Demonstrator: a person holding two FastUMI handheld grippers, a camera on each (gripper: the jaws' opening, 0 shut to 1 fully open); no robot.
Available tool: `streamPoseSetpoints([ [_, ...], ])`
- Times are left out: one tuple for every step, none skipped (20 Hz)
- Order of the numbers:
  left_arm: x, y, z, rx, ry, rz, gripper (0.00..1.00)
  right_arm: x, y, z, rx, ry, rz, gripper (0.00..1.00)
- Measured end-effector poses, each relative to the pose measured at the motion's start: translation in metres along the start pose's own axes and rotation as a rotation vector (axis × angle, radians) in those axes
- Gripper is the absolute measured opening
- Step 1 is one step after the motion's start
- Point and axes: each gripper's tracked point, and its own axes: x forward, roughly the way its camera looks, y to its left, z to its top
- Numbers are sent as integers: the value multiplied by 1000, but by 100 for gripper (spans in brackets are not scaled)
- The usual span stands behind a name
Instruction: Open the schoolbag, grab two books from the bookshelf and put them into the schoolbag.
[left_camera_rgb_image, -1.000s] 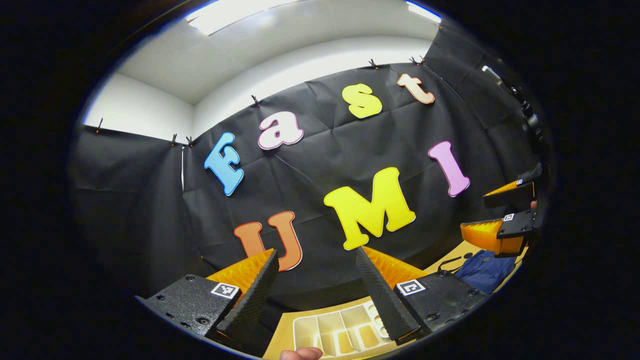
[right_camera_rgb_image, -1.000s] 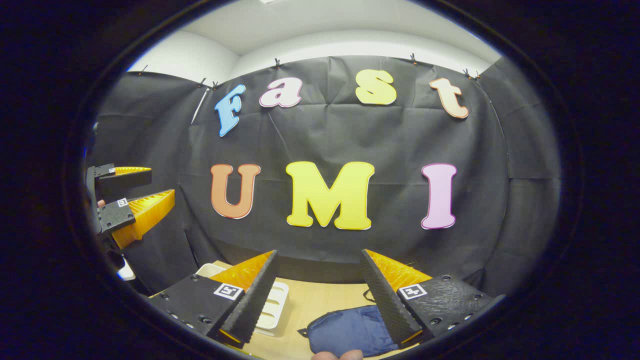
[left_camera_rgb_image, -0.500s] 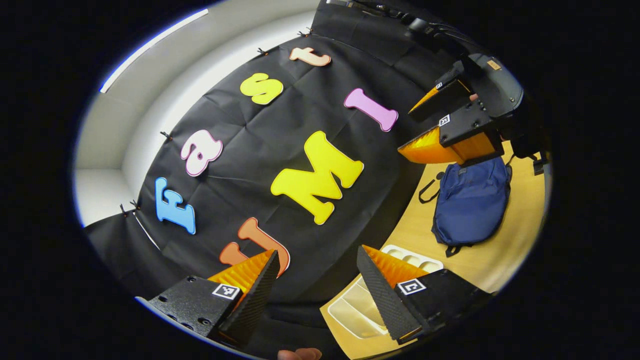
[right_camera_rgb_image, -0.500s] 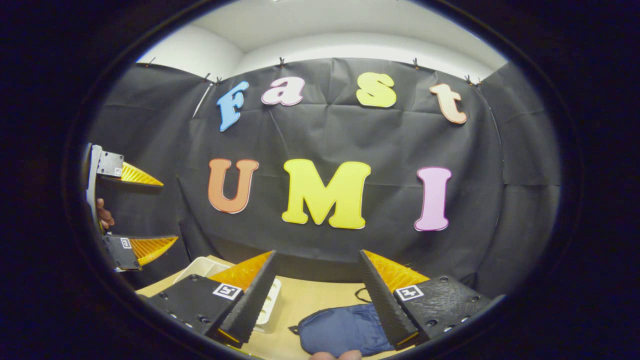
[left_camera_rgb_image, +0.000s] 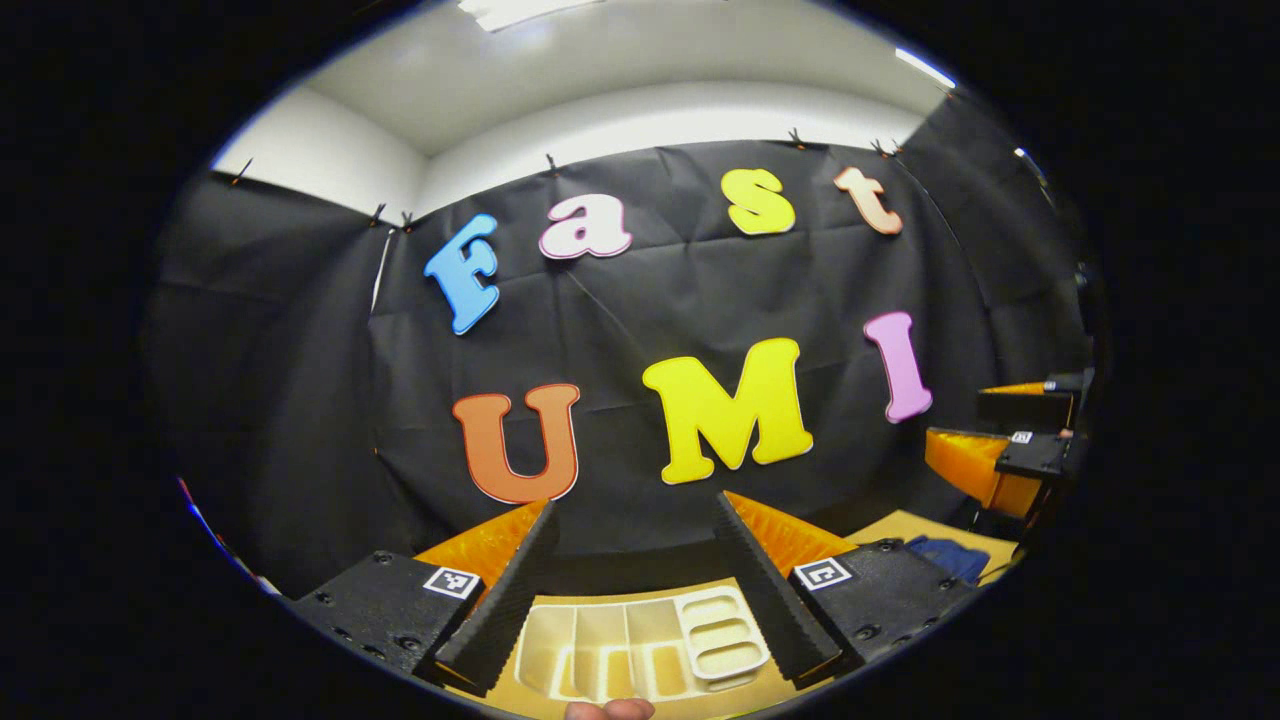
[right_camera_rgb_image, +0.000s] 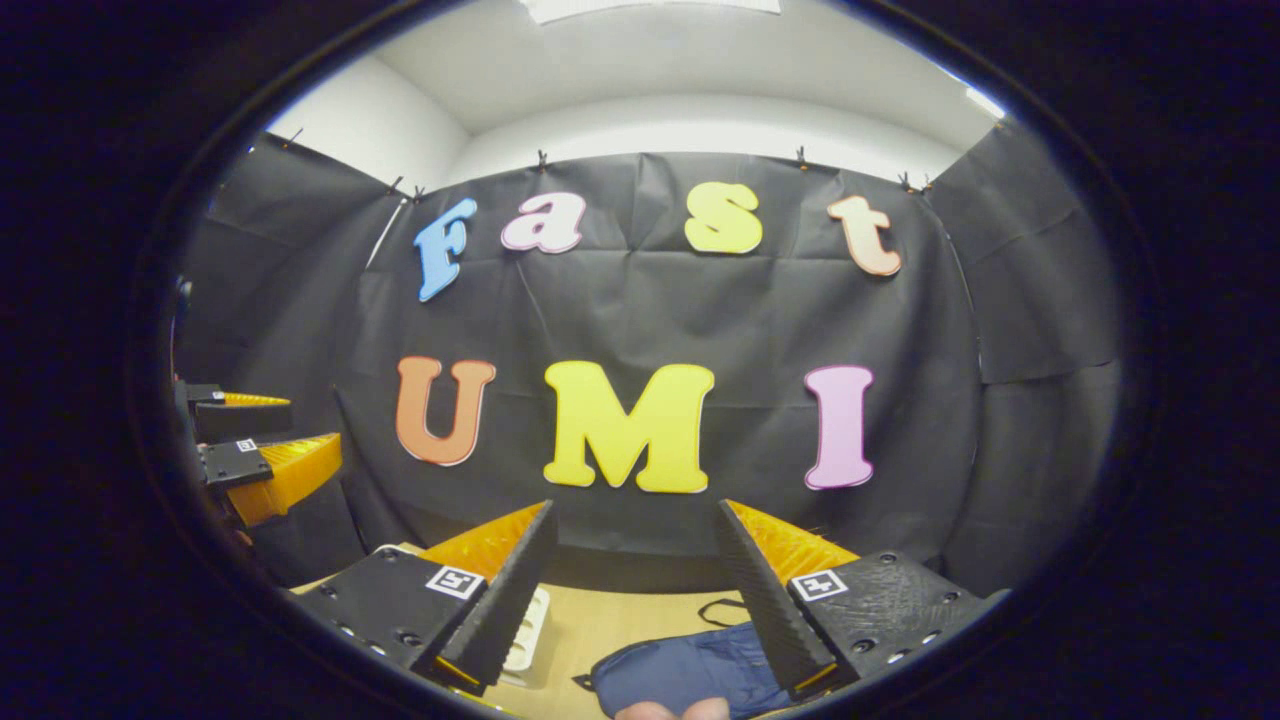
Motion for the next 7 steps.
streamPoseSetpoints([
  [0, 2, 0, -33, -2, 14, 98, -2, -3, 5, 4, -23, -7, 93],
  [1, 3, 0, -54, -1, 32, 98, -2, -5, 9, 9, -44, -12, 98],
  [2, 3, 0, -68, 1, 45, 98, -2, -5, 10, 14, -55, -11, 98],
  [3, 3, -1, -89, 9, 54, 98, 1, -5, 9, 17, -52, -7, 98],
  [3, 2, -1, -107, 14, 57, 98, 2, -6, 7, 20, -46, -4, 95],
  [4, 1, -1, -137, 17, 57, 98, 5, -8, 7, 26, -38, -8, 98],
  [4, -4, -1, -159, 16, 53, 98, 5, -10, 6, 33, -36, -11, 95],
])
